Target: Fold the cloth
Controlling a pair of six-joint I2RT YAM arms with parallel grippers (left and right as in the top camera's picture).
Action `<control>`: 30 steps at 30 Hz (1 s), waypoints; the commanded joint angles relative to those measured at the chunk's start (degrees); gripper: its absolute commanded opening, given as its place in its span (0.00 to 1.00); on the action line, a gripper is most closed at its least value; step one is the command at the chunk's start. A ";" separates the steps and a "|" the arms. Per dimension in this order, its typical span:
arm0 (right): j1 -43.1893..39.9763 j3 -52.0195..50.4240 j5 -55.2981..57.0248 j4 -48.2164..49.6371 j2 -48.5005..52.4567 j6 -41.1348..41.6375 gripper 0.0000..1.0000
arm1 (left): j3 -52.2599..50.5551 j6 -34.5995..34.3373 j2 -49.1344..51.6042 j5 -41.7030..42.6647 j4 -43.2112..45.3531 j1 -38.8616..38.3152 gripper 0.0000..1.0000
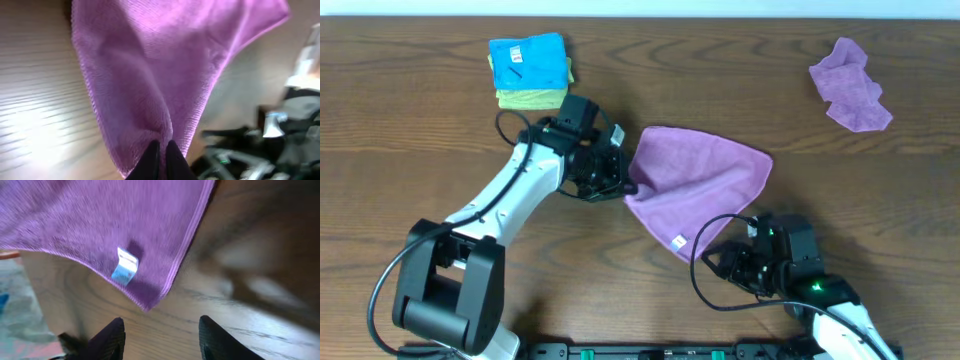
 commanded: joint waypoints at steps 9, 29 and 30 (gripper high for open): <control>-0.31 -0.70 -4.37 2.69 -0.17 5.42 0.55 | 4.00 12.28 0.31 -15.54 -9.97 0.02 0.33; 8.98 -15.23 0.79 31.17 -0.02 27.02 0.58 | 4.02 12.44 0.28 -25.11 -10.75 0.13 0.84; 9.66 -15.23 1.49 31.58 0.09 27.17 0.57 | 4.02 12.41 0.28 -24.94 -10.75 0.13 0.84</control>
